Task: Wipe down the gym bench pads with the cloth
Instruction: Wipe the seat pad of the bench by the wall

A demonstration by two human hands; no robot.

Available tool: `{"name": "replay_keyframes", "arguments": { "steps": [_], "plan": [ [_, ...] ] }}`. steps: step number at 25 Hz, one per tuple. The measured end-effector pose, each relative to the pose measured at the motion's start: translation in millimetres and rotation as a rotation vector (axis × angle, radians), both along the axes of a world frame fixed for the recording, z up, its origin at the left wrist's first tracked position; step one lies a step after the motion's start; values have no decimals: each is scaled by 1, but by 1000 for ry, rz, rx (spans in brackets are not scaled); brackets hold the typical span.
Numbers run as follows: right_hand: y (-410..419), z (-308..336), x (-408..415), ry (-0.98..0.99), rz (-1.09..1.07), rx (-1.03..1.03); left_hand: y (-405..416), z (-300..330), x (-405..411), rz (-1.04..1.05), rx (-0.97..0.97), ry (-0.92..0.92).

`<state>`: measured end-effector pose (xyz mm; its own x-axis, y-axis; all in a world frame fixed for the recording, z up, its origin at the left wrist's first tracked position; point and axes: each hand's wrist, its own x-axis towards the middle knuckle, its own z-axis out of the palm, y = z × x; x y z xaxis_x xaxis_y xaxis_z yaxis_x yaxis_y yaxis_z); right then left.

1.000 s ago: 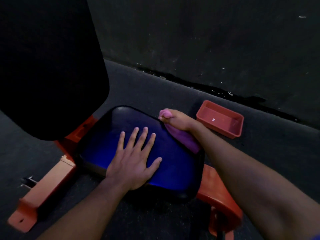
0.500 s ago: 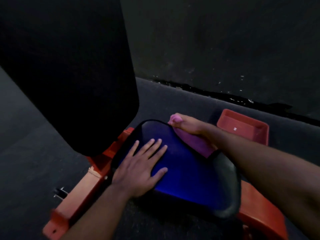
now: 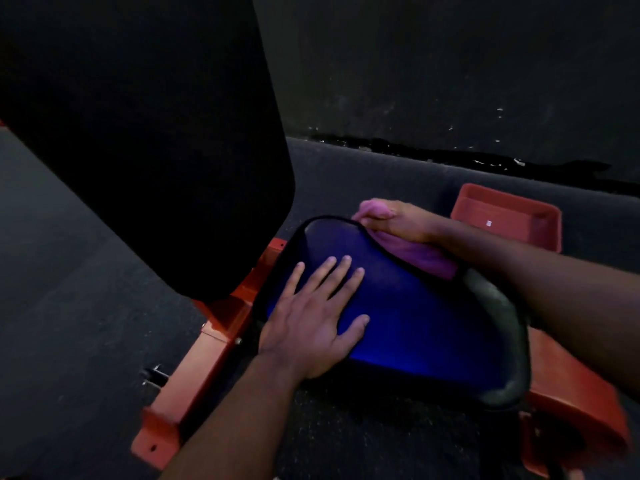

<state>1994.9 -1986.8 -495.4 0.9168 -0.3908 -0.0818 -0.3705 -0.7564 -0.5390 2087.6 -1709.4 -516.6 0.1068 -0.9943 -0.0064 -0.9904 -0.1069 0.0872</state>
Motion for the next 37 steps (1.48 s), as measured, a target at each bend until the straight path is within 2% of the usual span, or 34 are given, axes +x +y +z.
{"name": "replay_keyframes", "arguments": {
  "steps": [2,7,11,14,16,17,19,21,22,23,25,28,31,33,36,37],
  "plan": [
    [-1,8,-3,69,-1,17,0,-1,0,9,-17,-8],
    [43,13,115,143,51,-140,1,-1,0,11,-20,11],
    [40,32,94,71,168,-236,3,2,1,10,-58,32],
    [33,60,72,283,223,-556,19,-3,-39,184,-111,82],
    [38,78,76,402,327,-757,27,-14,-86,343,-181,197],
    [43,84,79,367,346,-744,29,-18,-102,377,-212,242],
    [50,82,80,185,283,-530,24,-22,-106,409,-261,213],
    [58,61,81,-24,104,-319,16,-18,-96,425,-276,165],
    [62,47,82,-76,22,-285,13,-15,-94,409,-259,158],
    [66,37,83,-64,-8,-293,11,-13,-92,380,-231,160],
    [68,27,88,71,74,-347,10,-14,-93,339,-188,146],
    [66,39,104,253,96,-290,8,-10,-95,263,-169,163],
    [69,39,109,275,53,-302,4,-11,-100,201,-166,170],
    [81,36,94,132,136,-319,3,-14,-103,175,-174,181],
    [118,31,78,-228,451,-393,3,-12,-106,152,-193,151],
    [134,25,79,-269,559,-402,4,-12,-106,146,-203,139]
  ]
}}
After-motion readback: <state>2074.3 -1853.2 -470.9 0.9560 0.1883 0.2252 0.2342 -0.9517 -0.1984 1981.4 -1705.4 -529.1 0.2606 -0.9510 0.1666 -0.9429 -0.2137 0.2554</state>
